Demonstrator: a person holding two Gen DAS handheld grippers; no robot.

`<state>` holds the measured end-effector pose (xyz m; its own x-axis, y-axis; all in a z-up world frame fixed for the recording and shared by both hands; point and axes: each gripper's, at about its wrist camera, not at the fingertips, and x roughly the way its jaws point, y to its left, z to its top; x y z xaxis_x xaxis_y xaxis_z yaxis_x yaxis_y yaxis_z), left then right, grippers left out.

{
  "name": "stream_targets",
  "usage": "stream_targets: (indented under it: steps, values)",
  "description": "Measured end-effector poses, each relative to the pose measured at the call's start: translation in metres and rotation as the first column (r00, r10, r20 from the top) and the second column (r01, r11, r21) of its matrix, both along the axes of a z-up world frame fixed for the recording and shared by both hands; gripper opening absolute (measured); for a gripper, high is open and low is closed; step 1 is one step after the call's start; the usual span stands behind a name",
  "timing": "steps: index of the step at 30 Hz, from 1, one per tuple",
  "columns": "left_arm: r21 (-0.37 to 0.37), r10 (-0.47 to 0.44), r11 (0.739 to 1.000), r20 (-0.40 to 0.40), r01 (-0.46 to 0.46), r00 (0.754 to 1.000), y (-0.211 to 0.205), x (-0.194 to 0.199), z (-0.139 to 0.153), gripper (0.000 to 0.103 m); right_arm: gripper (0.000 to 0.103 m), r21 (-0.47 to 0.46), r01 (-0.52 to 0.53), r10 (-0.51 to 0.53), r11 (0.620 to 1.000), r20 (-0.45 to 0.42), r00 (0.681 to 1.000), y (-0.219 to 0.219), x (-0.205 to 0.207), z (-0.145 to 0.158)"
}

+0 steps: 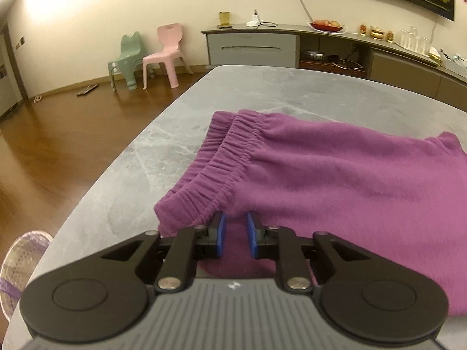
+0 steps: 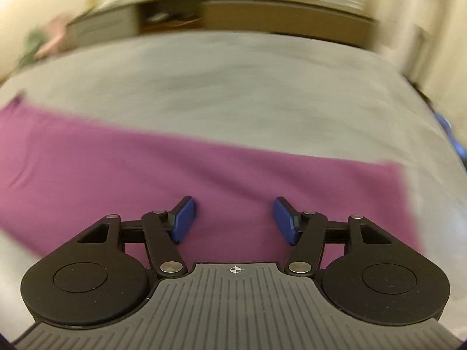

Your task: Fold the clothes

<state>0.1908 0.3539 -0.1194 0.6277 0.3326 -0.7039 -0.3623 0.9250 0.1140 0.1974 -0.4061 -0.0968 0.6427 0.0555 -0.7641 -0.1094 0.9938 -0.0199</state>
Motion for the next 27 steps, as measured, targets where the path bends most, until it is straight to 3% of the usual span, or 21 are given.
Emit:
stream_targets:
  steps: [3, 4, 7, 9, 11, 13, 15, 18, 20, 21, 22, 25, 27]
  values:
    - [0.029, 0.064, 0.998, -0.023, -0.063, 0.998, -0.009, 0.005, 0.005, 0.020, 0.058, 0.045, 0.106, -0.107, 0.993, 0.035, 0.994, -0.046, -0.001, -0.004]
    - [0.043, 0.097, 0.995, -0.032, -0.095, 0.995, -0.014, 0.007, 0.005, 0.020, 0.055, 0.061, 0.139, -0.142, 0.988, 0.046, 0.989, -0.060, -0.002, -0.005]
    - [0.061, 0.107, 0.992, -0.007, -0.107, 0.994, -0.051, 0.006, 0.020, 0.019, 0.047, 0.058, 0.110, -0.115, 0.992, 0.096, 0.989, -0.046, -0.004, 0.004]
    - [0.017, 0.023, 1.000, 0.040, -0.024, 0.999, -0.085, 0.004, 0.030, 0.024, 0.047, 0.067, 0.051, -0.060, 0.996, 0.137, 0.989, -0.032, -0.007, 0.010]
    - [-0.007, -0.098, 0.995, 0.037, 0.099, 0.994, -0.120, 0.014, 0.028, 0.044, 0.050, 0.071, -0.012, 0.000, 0.997, 0.158, 0.987, -0.018, -0.010, 0.013]
    - [-0.030, -0.223, 0.974, 0.030, 0.224, 0.974, -0.154, 0.026, 0.024, 0.046, 0.051, 0.055, -0.026, 0.018, 0.998, 0.144, 0.989, -0.012, -0.006, 0.009]
    - [0.020, -0.268, 0.963, -0.049, 0.269, 0.962, -0.170, 0.043, 0.010, 0.046, 0.050, 0.020, 0.005, -0.007, 1.000, 0.099, 0.995, -0.012, 0.005, -0.001]
    - [-0.011, -0.250, 0.968, -0.045, 0.250, 0.967, -0.160, 0.055, 0.003, 0.058, 0.051, 0.015, 0.100, -0.100, 0.995, 0.071, 0.992, -0.044, 0.018, -0.011]
    - [-0.080, -0.205, 0.976, -0.039, 0.202, 0.978, -0.142, 0.058, 0.001, 0.066, 0.042, 0.023, 0.130, -0.132, 0.991, 0.081, 0.988, -0.058, 0.017, -0.010]
    - [-0.114, -0.189, 0.976, -0.034, 0.184, 0.981, -0.134, 0.057, 0.000, 0.066, 0.034, 0.027, 0.146, -0.148, 0.989, 0.086, 0.985, -0.065, 0.016, -0.010]
    - [-0.118, -0.180, 0.978, -0.038, 0.175, 0.983, -0.130, 0.056, 0.000, 0.066, 0.033, 0.031, 0.160, -0.162, 0.987, 0.091, 0.983, -0.071, 0.015, -0.009]
    - [-0.119, -0.172, 0.979, -0.044, 0.166, 0.984, -0.128, 0.054, 0.001, 0.066, 0.038, 0.012, 0.101, -0.101, 0.995, 0.167, 0.981, -0.051, 0.000, 0.007]
    - [-0.117, -0.176, 0.978, -0.041, 0.171, 0.983, -0.128, 0.052, 0.001, 0.066, 0.048, 0.029, -0.019, 0.012, 0.999, 0.210, 0.978, -0.025, -0.017, 0.018]
